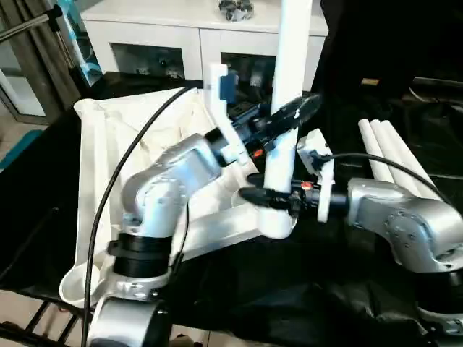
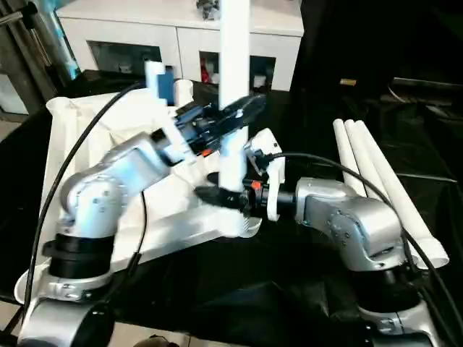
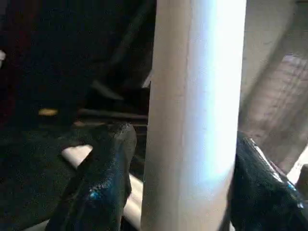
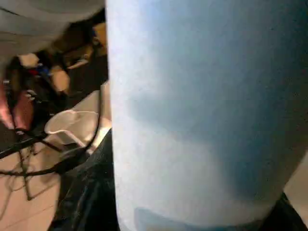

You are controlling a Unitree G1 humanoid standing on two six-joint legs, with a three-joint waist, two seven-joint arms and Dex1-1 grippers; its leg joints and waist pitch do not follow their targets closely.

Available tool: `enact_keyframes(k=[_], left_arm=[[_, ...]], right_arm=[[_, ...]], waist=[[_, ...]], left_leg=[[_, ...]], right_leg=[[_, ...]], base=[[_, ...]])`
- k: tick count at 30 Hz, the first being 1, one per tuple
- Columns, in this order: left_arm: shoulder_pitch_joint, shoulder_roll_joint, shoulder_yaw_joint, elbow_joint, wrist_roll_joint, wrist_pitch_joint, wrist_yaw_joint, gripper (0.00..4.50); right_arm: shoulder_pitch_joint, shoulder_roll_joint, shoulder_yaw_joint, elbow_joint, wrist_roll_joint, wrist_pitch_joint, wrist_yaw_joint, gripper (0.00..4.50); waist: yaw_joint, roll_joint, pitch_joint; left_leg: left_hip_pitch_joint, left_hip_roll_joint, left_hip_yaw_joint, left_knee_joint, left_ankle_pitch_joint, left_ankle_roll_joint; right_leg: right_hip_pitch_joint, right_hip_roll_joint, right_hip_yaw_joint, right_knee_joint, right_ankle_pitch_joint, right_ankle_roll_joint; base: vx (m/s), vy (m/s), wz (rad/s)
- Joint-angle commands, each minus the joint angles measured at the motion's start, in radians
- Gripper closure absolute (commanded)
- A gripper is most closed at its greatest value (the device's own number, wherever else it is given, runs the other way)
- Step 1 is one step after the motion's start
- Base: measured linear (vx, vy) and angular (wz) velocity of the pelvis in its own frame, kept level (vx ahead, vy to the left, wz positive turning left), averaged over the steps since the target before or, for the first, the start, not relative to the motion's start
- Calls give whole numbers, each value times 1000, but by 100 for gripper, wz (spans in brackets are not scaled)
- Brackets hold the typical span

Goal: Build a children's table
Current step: Pick table leg

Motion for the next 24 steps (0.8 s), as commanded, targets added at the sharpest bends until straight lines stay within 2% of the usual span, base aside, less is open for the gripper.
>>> enact_keyframes(k=[1,5,7,9,14,15,16,18,19,24], left_arm=[[-22,-5,21,19,22,5,70,205],[-28,-18,6,22,51,-19,85,242],[-29,-18,-4,25,71,-34,88,249],[-27,-23,-1,26,66,-35,91,259],[-24,-25,-5,28,67,-40,100,267],[-25,-24,-6,29,65,-38,98,269],[-26,-24,-7,28,67,-38,97,269],[-26,-23,-10,26,71,-41,86,269],[-25,-22,-14,23,70,-43,81,269],[-24,-21,-18,19,65,-47,72,269]], right_arm=[[-31,9,-14,-19,-6,-32,-14,264],[-36,14,-2,-17,-33,-52,-26,264],[-37,17,1,-15,-34,-55,-29,264],[-38,15,-3,-15,-18,-44,-20,194],[-34,0,-16,-25,9,-19,4,172],[-32,-9,-15,-28,5,-21,8,154],[-31,-20,-15,-30,9,-10,17,149],[-29,-70,-21,-38,36,22,68,140],[-29,-89,-26,-38,47,35,86,138],[-33,-123,-28,-25,52,51,112,138]], waist=[[2,-21,-82],[4,-23,-79],[3,-17,-79],[2,-18,-79],[2,-16,-80],[3,-10,-81],[2,-14,-81],[4,-14,-81],[6,-11,-81],[4,-17,-80]], left_leg=[[5,69,-26,-66,44,70],[4,70,-26,-67,33,80],[5,71,-27,-67,27,83],[5,71,-26,-68,20,79],[6,71,-27,-67,20,78],[6,71,-28,-66,23,78],[5,71,-27,-66,26,80],[6,71,-27,-66,24,85],[7,71,-28,-66,21,88],[4,71,-28,-65,18,91]], right_leg=[[60,-78,40,-56,53,-288],[60,-79,40,-59,30,-284],[58,-80,40,-60,16,-279],[58,-79,40,-62,13,-279],[60,-79,40,-60,35,-287],[60,-79,40,-58,42,-290],[60,-78,40,-58,51,-290],[62,-78,40,-58,57,-293],[63,-77,40,-59,61,-295],[63,-79,39,-60,47,-299]], base=[[0,0,0],[0,0,0],[0,0,0],[0,0,0],[0,0,0],[0,0,0],[0,0,0],[0,0,0],[0,0,0],[0,0,0]])
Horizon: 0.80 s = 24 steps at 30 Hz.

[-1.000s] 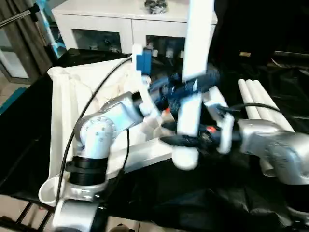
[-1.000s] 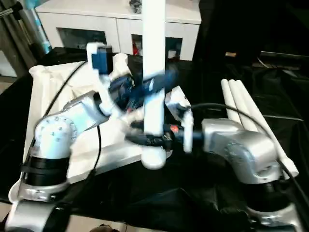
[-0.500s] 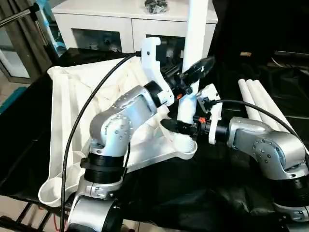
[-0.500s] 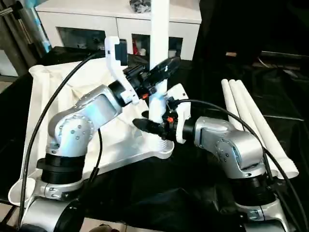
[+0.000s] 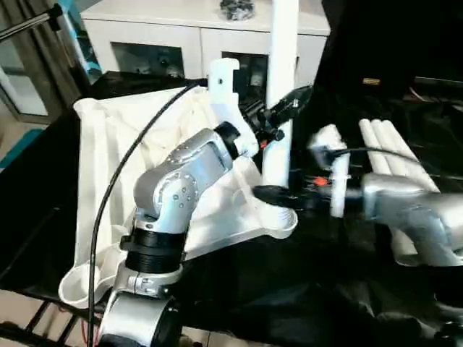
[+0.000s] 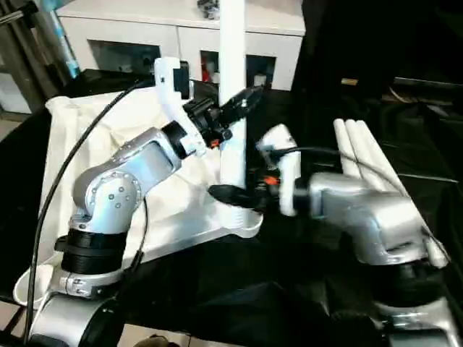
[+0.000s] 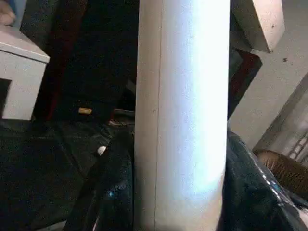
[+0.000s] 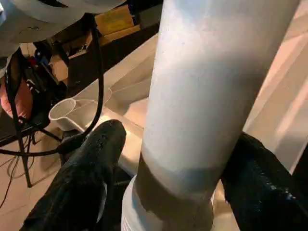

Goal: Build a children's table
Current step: Pick table leg

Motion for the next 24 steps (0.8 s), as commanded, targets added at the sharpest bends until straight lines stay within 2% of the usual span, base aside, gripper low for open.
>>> enact_keyframes(k=[1,9,10,12,16,24], left_arm=[[-3,0,-8,-8,5,-13,-11,269],[2,8,-24,-28,-5,-5,-43,269],[3,9,-26,-32,-9,-2,-48,269],[4,10,-26,-35,-13,1,-53,269],[12,15,-40,-53,-23,11,-78,269],[15,20,-48,-57,-25,14,-96,269]], right_arm=[[-18,-13,-1,-10,12,13,26,138],[-22,-33,23,16,20,26,59,138],[-21,-33,27,18,20,29,64,138],[-20,-31,27,21,18,30,67,138],[-23,-13,17,33,26,34,65,183],[-29,-9,11,45,29,32,68,243]], waist=[[3,-18,-79],[5,-19,-80],[5,-22,-80],[7,-19,-80],[7,-20,-80],[5,-20,-80]], left_leg=[[4,71,-28,-66,14,90],[6,72,-28,-64,24,96],[6,73,-27,-65,25,98],[6,73,-28,-64,27,98],[6,74,-27,-65,23,99],[6,73,-27,-65,24,94]], right_leg=[[63,-80,40,-61,35,-301],[61,-80,39,-59,34,-306],[61,-81,40,-59,35,-305],[60,-82,39,-59,33,-305],[59,-82,39,-60,26,-307],[59,-81,39,-59,23,-303]], base=[[0,0,0],[0,0,0],[0,0,0],[0,0,0],[0,0,0],[0,0,0]])
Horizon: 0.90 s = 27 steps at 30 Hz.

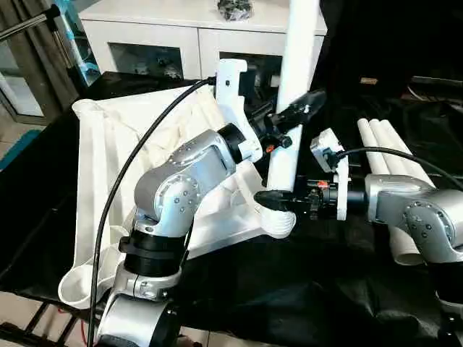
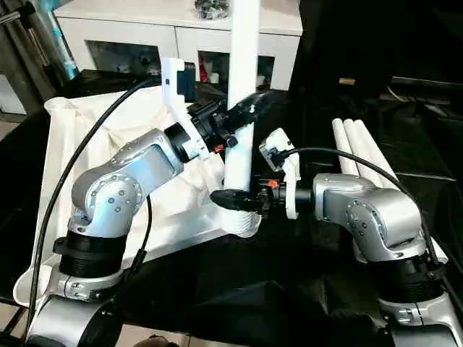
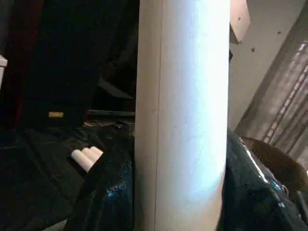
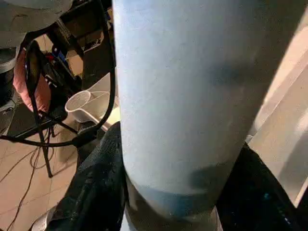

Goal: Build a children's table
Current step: Pick table leg

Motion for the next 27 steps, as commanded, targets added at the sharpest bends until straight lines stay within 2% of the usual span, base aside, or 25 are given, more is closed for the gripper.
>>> enact_keyframes(k=[1,5,6,8,10,12,13,14,15,16,17,21,23,24,27], left_arm=[[3,5,-9,-14,-6,8,-11,269],[3,8,-15,-12,2,-6,-19,269],[3,7,-14,-11,11,-7,-6,199],[2,4,-2,-6,-6,9,-7,199],[4,7,0,-7,1,-9,-11,173],[5,7,-1,-5,13,-32,-12,152],[6,5,1,-6,17,-50,-14,150],[7,3,4,-7,21,-65,-15,150],[8,-6,17,-9,23,-97,-12,148],[7,-9,27,-5,22,-116,-13,148],[6,-9,28,-5,22,-119,-13,148],[0,6,67,-11,-3,-129,-21,148],[5,18,81,-4,0,-132,-14,148],[11,24,98,1,-1,-142,-7,148],[15,26,109,0,-4,-151,-4,148]], right_arm=[[-16,-1,-8,5,20,12,6,251],[-16,0,-14,6,21,9,8,257],[-15,2,-15,6,20,7,7,259],[-13,6,-16,7,15,-2,3,259],[-8,17,-20,15,6,-21,-7,259],[-6,23,-22,21,1,-32,-12,259],[-4,28,-25,25,-2,-39,-17,259],[-3,32,-26,28,-4,-45,-21,259],[-1,46,-33,35,-10,-58,-37,259],[-2,57,-35,45,-16,-68,-47,259],[-3,59,-35,46,-16,-69,-48,259],[-2,139,-85,51,-20,-114,-144,259],[-2,156,-95,60,-35,-146,-168,259],[-5,167,-103,74,-54,-170,-195,259],[-7,170,-105,83,-67,-180,-212,260]], waist=[[4,-19,-80],[5,-19,-80],[4,-18,-80],[5,-16,-80],[5,-16,-80],[5,-9,-80],[4,-11,-80],[6,0,-81],[6,6,-81],[3,-3,-82],[3,3,-81],[4,5,-82],[3,14,-82],[1,8,-83],[2,12,-83]], left_leg=[[6,73,-27,-65,26,95],[5,73,-28,-65,29,96],[6,74,-28,-65,27,96],[6,73,-28,-65,21,92],[6,73,-28,-65,20,90],[6,73,-29,-66,17,87],[6,73,-29,-66,18,88],[6,73,-31,-65,18,85],[6,73,-32,-65,9,82],[5,73,-30,-66,6,80],[3,71,-30,-66,7,79],[6,71,-29,-67,-5,70],[8,72,-30,-69,-13,57],[9,72,-30,-70,-12,55],[7,70,-30,-69,-7,50]], right_leg=[[60,-81,40,-59,28,-303],[61,-81,40,-58,35,-304],[59,-81,39,-59,33,-304],[60,-81,39,-59,27,-304],[60,-81,40,-59,29,-305],[60,-81,39,-59,38,-310],[60,-80,39,-60,40,-309],[60,-81,38,-58,44,-310],[59,-81,38,-59,48,-310],[62,-80,39,-60,63,-312],[62,-79,38,-60,72,-313],[60,-80,38,-61,50,-312],[57,-77,36,-61,46,-306],[59,-77,36,-59,55,-305],[60,-77,36,-58,65,-306]], base=[[0,0,0],[0,0,0],[0,0,0],[0,0,0],[0,0,0],[0,0,0],[0,0,0],[0,0,0],[0,0,0],[0,0,0],[0,0,0],[0,0,0],[0,0,0],[0,0,0],[0,0,0]])
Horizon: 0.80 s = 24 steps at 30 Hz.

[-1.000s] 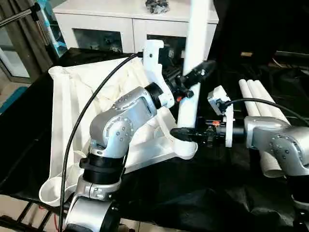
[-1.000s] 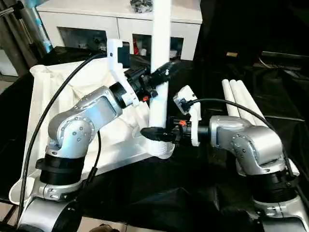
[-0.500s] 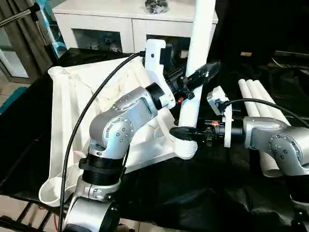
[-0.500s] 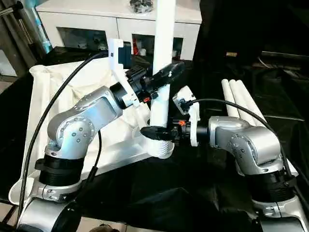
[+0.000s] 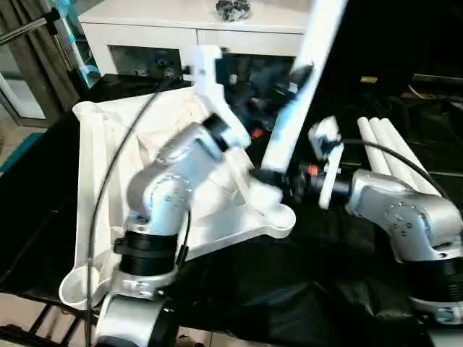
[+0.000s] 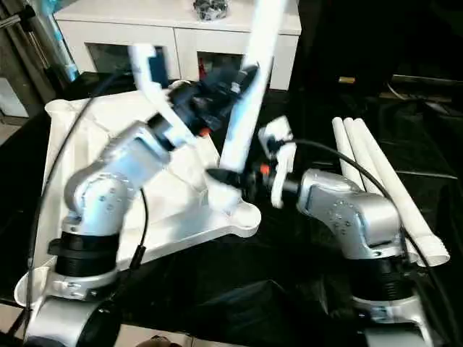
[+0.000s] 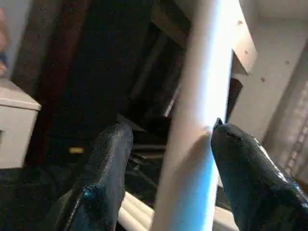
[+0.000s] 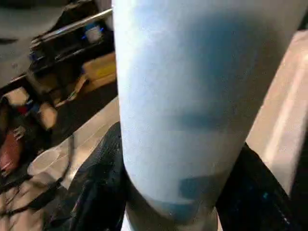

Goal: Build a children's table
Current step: Pick table leg

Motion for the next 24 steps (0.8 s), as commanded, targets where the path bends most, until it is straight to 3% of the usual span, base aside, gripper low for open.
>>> enact_keyframes(k=[1,2,3,4,5,7,10,11,12,13,14,15,18,19,20,21,23,24], left_arm=[[18,11,16,-8,-4,-23,10,148],[23,15,22,-16,-4,-32,13,148],[28,35,29,-14,1,-35,6,148],[58,86,37,-20,44,-32,23,148],[63,93,36,-23,52,-28,27,148],[115,159,14,-38,134,-6,57,148],[169,200,5,-43,201,-17,85,148],[231,211,17,-56,244,-29,128,148],[279,219,13,-68,286,-47,156,148],[279,219,13,-68,286,-47,156,148],[313,227,8,-76,314,-62,178,148],[379,230,-4,-100,342,-54,223,148],[481,220,-35,-149,433,-97,308,148],[522,218,-59,-197,419,-82,285,148],[536,208,-70,-234,411,-77,275,148],[542,202,-74,-251,410,-79,273,148],[544,191,-69,-243,416,-108,274,148],[543,184,-66,-238,421,-125,276,148]], right_arm=[[-8,-2,-16,14,-33,-31,-34,260],[-7,-4,-16,21,-48,-44,-48,260],[-12,-6,-4,45,-77,-66,-62,260],[0,-5,27,68,-135,-102,-100,260],[4,-5,29,66,-141,-104,-106,260],[35,-4,51,39,-202,-123,-171,260],[55,8,48,10,-218,-116,-217,260],[73,23,37,-20,-235,-130,-263,260],[84,31,30,-43,-249,-144,-292,260],[84,31,30,-43,-249,-144,-292,260],[92,37,26,-56,-260,-158,-310,260],[108,59,10,-71,-305,-217,-371,260],[159,70,-2,-126,-378,-339,-431,260],[192,68,-22,-170,-362,-334,-425,260],[210,72,-51,-204,-330,-309,-424,260],[217,76,-69,-221,-311,-293,-426,260],[230,92,-88,-228,-279,-270,-425,260],[237,101,-102,-232,-255,-252,-424,260]], waist=[[6,-17,-80],[5,-11,-81],[2,-28,-80],[6,-17,-81],[6,-14,-80],[3,-22,-79],[1,-15,-79],[3,-4,-80],[3,-6,-80],[2,3,-79],[0,-2,-78],[-1,6,-79],[-3,8,-77],[0,20,-75],[1,55,-75],[-6,33,-71],[-7,19,-69],[-11,15,-64]], left_leg=[[6,71,-30,-71,-1,54],[6,71,-29,-69,5,57],[5,70,-26,-71,4,61],[5,70,-29,-70,16,60],[6,69,-28,-69,17,59],[7,71,-28,-71,16,53],[8,70,-27,-73,12,50],[10,71,-29,-73,7,42],[10,74,-29,-74,10,40],[7,75,-32,-74,15,38],[7,72,-29,-75,-1,37],[9,75,-31,-75,-8,33],[10,75,-30,-79,-49,13],[12,77,-32,-81,-68,6],[14,77,-37,-83,-104,-10],[16,79,-33,-89,-130,-9],[17,77,-33,-91,-164,-7],[12,72,-30,-91,-178,8]], right_leg=[[62,-81,38,-56,61,-305],[60,-80,37,-56,62,-302],[61,-78,37,-59,59,-299],[58,-80,36,-54,56,-295],[55,-79,36,-55,50,-289],[57,-80,37,-54,35,-268],[52,-77,37,-57,21,-254],[50,-77,36,-57,24,-258],[49,-77,36,-56,38,-259],[49,-76,36,-53,56,-258],[50,-74,36,-55,58,-251],[48,-75,36,-56,60,-245],[45,-74,37,-62,40,-233],[43,-73,37,-64,23,-227],[42,-74,36,-61,10,-223],[41,-68,36,-73,4,-221],[42,-68,37,-75,-21,-233],[44,-71,42,-82,-72,-232]], base=[[0,0,0],[0,0,0],[0,0,0],[0,0,0],[0,0,0],[0,0,0],[0,0,0],[0,0,0],[0,0,0],[0,0,0],[0,0,0],[0,0,0],[0,0,0],[0,0,0],[0,0,0],[0,0,0],[0,0,0],[0,0,0]])
